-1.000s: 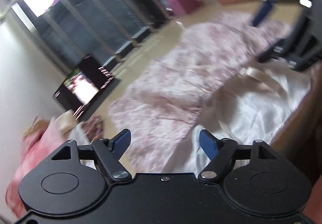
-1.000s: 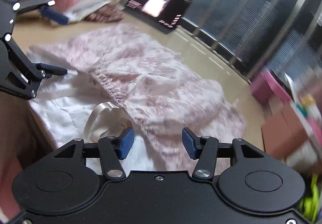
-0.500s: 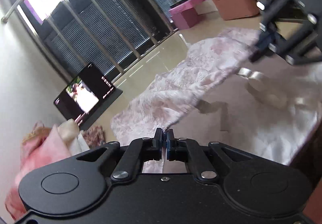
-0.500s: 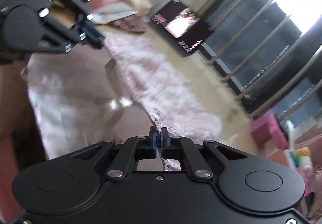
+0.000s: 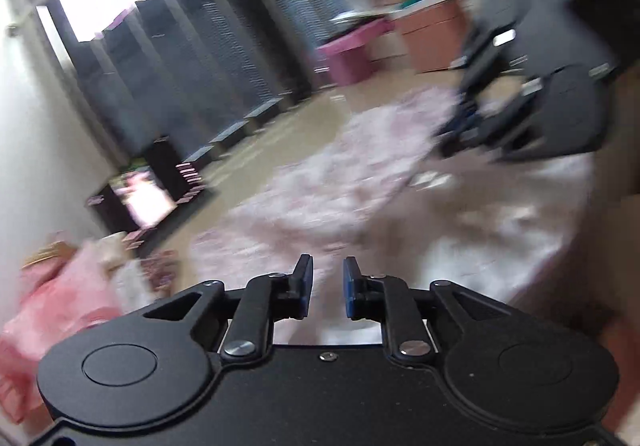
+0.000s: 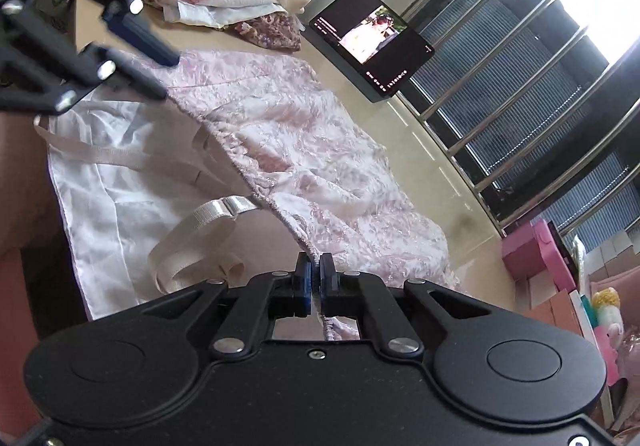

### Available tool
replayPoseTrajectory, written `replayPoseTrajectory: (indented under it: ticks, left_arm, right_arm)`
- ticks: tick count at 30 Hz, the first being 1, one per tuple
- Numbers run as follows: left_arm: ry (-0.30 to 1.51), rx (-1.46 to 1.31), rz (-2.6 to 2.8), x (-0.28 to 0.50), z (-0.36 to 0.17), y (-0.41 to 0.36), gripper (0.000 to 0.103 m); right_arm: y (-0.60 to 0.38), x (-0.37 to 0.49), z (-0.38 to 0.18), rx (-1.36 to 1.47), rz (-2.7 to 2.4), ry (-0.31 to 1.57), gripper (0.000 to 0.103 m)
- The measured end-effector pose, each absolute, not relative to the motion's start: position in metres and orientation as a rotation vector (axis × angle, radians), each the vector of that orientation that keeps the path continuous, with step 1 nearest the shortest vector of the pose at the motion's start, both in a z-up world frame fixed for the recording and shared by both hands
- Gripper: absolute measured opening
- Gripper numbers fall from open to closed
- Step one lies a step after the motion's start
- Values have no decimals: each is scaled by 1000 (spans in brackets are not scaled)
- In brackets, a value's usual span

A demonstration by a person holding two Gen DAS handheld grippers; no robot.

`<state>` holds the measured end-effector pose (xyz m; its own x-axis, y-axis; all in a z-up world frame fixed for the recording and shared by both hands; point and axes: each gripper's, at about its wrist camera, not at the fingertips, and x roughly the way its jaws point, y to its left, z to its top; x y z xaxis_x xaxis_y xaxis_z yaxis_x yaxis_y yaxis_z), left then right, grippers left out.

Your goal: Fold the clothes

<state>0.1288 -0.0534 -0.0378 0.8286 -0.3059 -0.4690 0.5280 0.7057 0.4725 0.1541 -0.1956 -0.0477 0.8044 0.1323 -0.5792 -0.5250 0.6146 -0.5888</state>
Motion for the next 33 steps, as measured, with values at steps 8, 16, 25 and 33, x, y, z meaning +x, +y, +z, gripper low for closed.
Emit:
replayPoseTrajectory:
  ticks: [8,16,25,33]
  left_arm:
    - [490,641,-577,167,-71,-101,6]
    - [472,665,-493,175,-79,-114,0]
    - [473,670,-470,175,-77,-119,0]
    - [547,567,-532,161,-53,-96,4]
  right_arm:
    - [-194,158,-50,-844,403,484,3]
    - [-201,130,-36,-853,495,458,3]
    - [-200,126,-55,-858,553,491,3]
    - [-204,144,-67,-775,432,566,34]
